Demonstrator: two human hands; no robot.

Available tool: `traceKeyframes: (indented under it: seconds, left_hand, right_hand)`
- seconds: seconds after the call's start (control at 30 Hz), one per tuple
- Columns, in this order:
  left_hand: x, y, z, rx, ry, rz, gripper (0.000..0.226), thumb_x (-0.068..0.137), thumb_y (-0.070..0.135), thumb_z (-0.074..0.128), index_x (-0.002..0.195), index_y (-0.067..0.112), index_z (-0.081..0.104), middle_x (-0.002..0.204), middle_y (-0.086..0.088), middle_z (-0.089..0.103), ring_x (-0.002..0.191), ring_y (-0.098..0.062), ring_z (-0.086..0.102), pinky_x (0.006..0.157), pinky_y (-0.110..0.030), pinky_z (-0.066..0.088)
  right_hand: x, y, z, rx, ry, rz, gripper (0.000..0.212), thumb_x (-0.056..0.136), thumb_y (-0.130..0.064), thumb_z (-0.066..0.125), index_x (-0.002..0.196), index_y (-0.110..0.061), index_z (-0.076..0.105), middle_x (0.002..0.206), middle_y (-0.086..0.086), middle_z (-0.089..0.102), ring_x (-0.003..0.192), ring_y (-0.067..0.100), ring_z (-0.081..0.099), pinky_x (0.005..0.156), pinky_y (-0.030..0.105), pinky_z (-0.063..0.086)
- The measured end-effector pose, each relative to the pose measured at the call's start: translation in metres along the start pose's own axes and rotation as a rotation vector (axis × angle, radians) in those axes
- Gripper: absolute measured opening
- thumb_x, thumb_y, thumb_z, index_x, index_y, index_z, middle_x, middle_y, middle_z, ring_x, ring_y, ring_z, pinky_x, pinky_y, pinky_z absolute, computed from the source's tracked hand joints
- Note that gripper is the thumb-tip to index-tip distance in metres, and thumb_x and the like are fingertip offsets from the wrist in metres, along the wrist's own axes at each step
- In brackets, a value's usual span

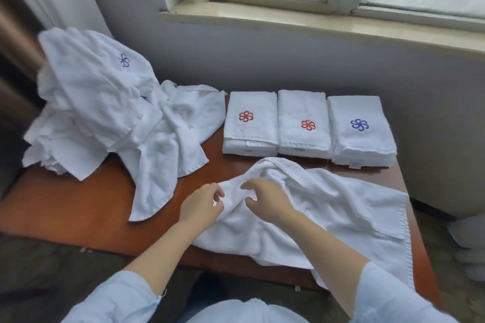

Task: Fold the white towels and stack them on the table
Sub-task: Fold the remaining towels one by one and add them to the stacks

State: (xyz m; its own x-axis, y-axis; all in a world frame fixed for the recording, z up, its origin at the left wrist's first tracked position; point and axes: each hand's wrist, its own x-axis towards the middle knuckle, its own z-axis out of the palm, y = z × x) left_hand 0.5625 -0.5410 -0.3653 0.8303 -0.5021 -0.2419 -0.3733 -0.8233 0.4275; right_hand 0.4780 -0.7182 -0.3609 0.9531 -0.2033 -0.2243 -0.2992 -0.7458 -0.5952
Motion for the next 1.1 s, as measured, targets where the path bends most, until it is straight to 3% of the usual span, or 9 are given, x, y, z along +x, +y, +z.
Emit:
traceKeyframes:
  seconds: [0.1,0.23,0.33,0.4,0.5,0.6,0.7,0.93,1.1]
  left_hand:
    - [0.008,-0.027,-0.008,0.011,-0.013,-0.015,0.030,0.091,0.021,0.058,0.118,0.033,0.055,0.115,0.011,0.058,0.094,-0.009,0.059,0.069,-0.024,0.051]
    - [0.023,-0.054,-0.010,0.022,-0.101,-0.003,0.052,0.092,0.012,0.055,0.139,0.031,0.047,0.142,0.008,0.049,0.127,-0.016,0.050,0.096,-0.033,0.049]
    - [0.033,-0.066,-0.008,0.018,-0.188,0.021,0.061,0.092,0.006,0.050,0.147,0.031,0.040,0.150,0.009,0.044,0.136,-0.016,0.041,0.108,-0.034,0.041]
    - [0.041,-0.072,-0.005,0.024,-0.233,0.046,0.061,0.093,0.006,0.046,0.148,0.030,0.039,0.150,0.007,0.045,0.137,-0.017,0.041,0.109,-0.034,0.039]
    - [0.051,-0.076,-0.002,-0.004,-0.247,0.093,0.049,0.096,0.013,0.047,0.143,0.028,0.049,0.141,0.006,0.054,0.130,-0.017,0.048,0.104,-0.035,0.043]
    - [0.060,-0.076,-0.004,-0.064,-0.246,0.117,0.030,0.095,0.019,0.050,0.115,0.031,0.067,0.116,0.011,0.064,0.108,-0.012,0.058,0.084,-0.030,0.048]
    - [0.068,-0.074,-0.008,-0.192,-0.257,0.067,0.015,0.100,0.029,0.045,0.100,0.031,0.060,0.096,0.012,0.064,0.088,-0.011,0.060,0.074,-0.032,0.047]
    - [0.084,-0.055,-0.044,-0.604,-0.052,-0.031,0.029,0.105,0.038,0.039,0.092,0.015,0.051,0.076,0.000,0.054,0.069,-0.016,0.051,0.065,-0.033,0.038]
    - [0.103,-0.062,-0.091,-0.636,0.057,-0.058,0.022,0.102,0.040,0.047,0.090,0.023,0.057,0.078,0.002,0.062,0.064,-0.011,0.055,0.058,-0.027,0.040]
  right_hand:
    - [0.022,-0.016,0.016,-0.070,-0.072,-0.026,0.042,0.089,-0.024,0.059,0.131,-0.028,0.058,0.133,-0.009,0.059,0.125,0.012,0.050,0.095,0.032,0.048]
    - [0.040,-0.025,0.037,-0.117,-0.205,0.009,0.055,0.083,-0.033,0.069,0.135,-0.027,0.053,0.137,-0.006,0.056,0.127,0.016,0.049,0.091,0.031,0.049]
    - [0.046,-0.025,0.053,-0.130,-0.300,0.061,0.070,0.077,-0.041,0.075,0.139,-0.024,0.049,0.142,-0.005,0.050,0.135,0.019,0.040,0.097,0.033,0.046]
    - [0.047,-0.026,0.062,-0.159,-0.282,0.075,0.071,0.072,-0.044,0.077,0.135,-0.024,0.050,0.138,-0.003,0.048,0.132,0.020,0.038,0.090,0.034,0.047]
    - [0.047,-0.028,0.072,-0.237,-0.179,0.072,0.057,0.072,-0.047,0.074,0.121,-0.022,0.056,0.125,-0.003,0.048,0.113,0.019,0.047,0.075,0.030,0.046]
    - [0.050,-0.028,0.072,-0.230,-0.052,0.128,0.028,0.083,-0.040,0.064,0.105,-0.023,0.064,0.110,-0.008,0.059,0.091,0.017,0.058,0.059,0.026,0.041]
    - [0.063,-0.031,0.054,0.004,0.014,0.298,0.011,0.087,-0.028,0.054,0.091,-0.025,0.064,0.081,-0.011,0.062,0.075,0.014,0.058,0.054,0.024,0.040]
    - [0.100,-0.071,-0.001,0.487,0.387,0.310,0.020,0.095,-0.030,0.049,0.078,-0.021,0.056,0.073,-0.007,0.057,0.072,0.014,0.053,0.071,0.038,0.045]
    - [0.118,-0.103,-0.027,0.582,0.480,0.190,0.030,0.095,-0.028,0.049,0.065,-0.024,0.045,0.057,-0.015,0.043,0.060,0.008,0.041,0.061,0.036,0.038]
